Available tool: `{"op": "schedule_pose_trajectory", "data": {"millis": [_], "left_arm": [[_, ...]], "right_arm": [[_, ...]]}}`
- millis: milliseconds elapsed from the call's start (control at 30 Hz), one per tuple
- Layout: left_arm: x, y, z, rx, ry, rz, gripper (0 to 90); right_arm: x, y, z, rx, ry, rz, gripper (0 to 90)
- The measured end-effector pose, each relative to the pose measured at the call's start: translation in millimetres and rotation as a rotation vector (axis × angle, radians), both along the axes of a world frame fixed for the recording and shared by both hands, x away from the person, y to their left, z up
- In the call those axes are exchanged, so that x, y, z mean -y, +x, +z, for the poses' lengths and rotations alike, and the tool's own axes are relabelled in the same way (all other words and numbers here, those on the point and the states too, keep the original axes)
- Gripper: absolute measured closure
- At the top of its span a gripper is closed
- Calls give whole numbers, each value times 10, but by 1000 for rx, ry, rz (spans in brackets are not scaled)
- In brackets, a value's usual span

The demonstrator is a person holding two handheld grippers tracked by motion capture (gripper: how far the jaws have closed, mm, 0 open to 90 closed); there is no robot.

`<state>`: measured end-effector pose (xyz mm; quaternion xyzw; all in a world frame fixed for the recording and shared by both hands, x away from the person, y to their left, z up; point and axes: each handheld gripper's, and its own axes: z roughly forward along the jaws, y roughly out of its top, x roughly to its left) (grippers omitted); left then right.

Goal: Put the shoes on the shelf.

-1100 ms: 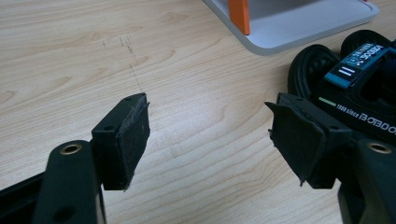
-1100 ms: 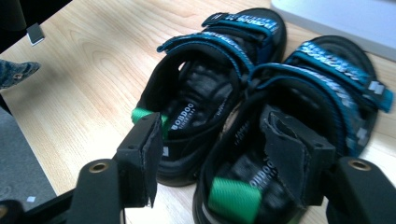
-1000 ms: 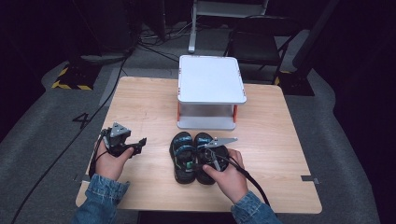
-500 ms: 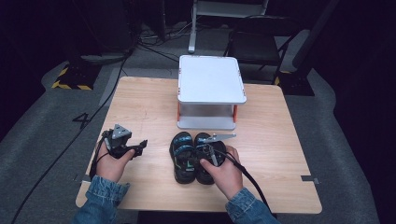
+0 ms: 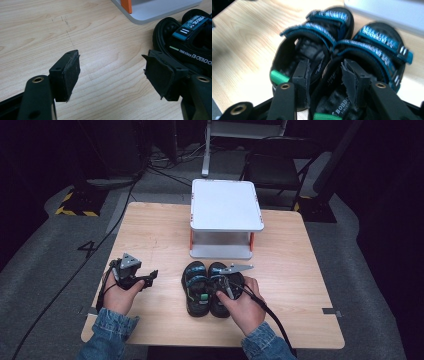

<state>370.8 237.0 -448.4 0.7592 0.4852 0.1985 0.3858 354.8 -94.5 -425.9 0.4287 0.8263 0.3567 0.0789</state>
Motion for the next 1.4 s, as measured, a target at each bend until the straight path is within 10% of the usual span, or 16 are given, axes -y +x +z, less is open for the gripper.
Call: {"op": "schedule_pose_trajectory", "data": {"millis": [433,667,900,1400], "left_arm": [[21,7,-18,-3,-3,-7,285],[35,10,-24,-3,-6,-12,285],[14,19,-41,-2,-13,-10,285],[-6,27,-43,-1,-21,-7,288]], "right_arm": [[-204,53,-285,-75,-26,-57,424],[-262,72,-284,-12,-149,9,588],[-205,58,-278,18,-88,-20,792],[51,425,43,104,-45,-122,805]]}}
